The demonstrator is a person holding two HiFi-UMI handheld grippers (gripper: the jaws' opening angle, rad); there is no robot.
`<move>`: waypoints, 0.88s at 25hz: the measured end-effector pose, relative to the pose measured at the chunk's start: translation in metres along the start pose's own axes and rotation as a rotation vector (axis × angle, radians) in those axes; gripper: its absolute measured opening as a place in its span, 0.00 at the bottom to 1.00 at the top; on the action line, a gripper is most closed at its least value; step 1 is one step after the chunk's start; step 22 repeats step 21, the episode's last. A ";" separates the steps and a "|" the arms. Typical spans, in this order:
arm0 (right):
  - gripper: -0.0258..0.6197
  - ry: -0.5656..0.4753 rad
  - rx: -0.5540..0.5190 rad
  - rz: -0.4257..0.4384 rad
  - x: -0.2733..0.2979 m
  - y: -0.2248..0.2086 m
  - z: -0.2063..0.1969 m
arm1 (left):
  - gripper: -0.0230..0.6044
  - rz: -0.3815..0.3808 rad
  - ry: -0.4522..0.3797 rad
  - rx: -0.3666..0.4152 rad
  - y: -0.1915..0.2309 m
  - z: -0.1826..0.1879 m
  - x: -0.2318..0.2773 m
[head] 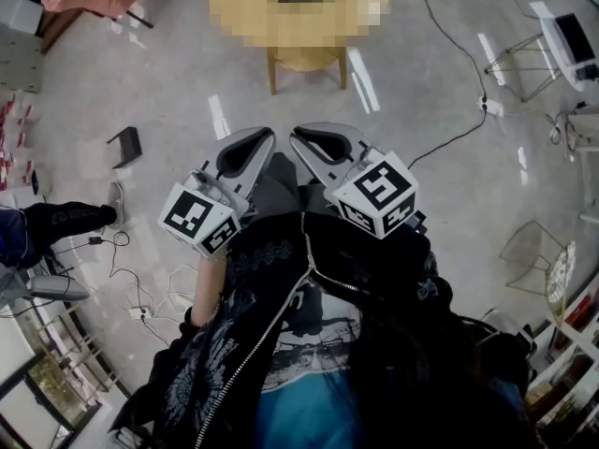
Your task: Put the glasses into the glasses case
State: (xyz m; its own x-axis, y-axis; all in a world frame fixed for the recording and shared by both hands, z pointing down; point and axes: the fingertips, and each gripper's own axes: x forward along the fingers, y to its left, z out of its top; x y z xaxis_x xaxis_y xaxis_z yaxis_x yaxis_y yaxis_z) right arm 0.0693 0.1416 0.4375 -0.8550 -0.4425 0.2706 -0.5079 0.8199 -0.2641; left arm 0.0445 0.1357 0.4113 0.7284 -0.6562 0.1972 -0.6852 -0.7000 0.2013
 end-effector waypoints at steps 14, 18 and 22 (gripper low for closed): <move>0.12 0.016 -0.025 0.007 0.004 0.008 -0.006 | 0.08 0.016 0.019 -0.008 0.004 -0.009 -0.003; 0.12 0.018 -0.025 0.010 0.006 0.008 -0.007 | 0.08 0.016 0.019 -0.012 0.004 -0.011 -0.004; 0.12 0.018 -0.021 0.010 0.007 0.009 -0.007 | 0.08 0.014 0.017 -0.011 0.004 -0.009 -0.005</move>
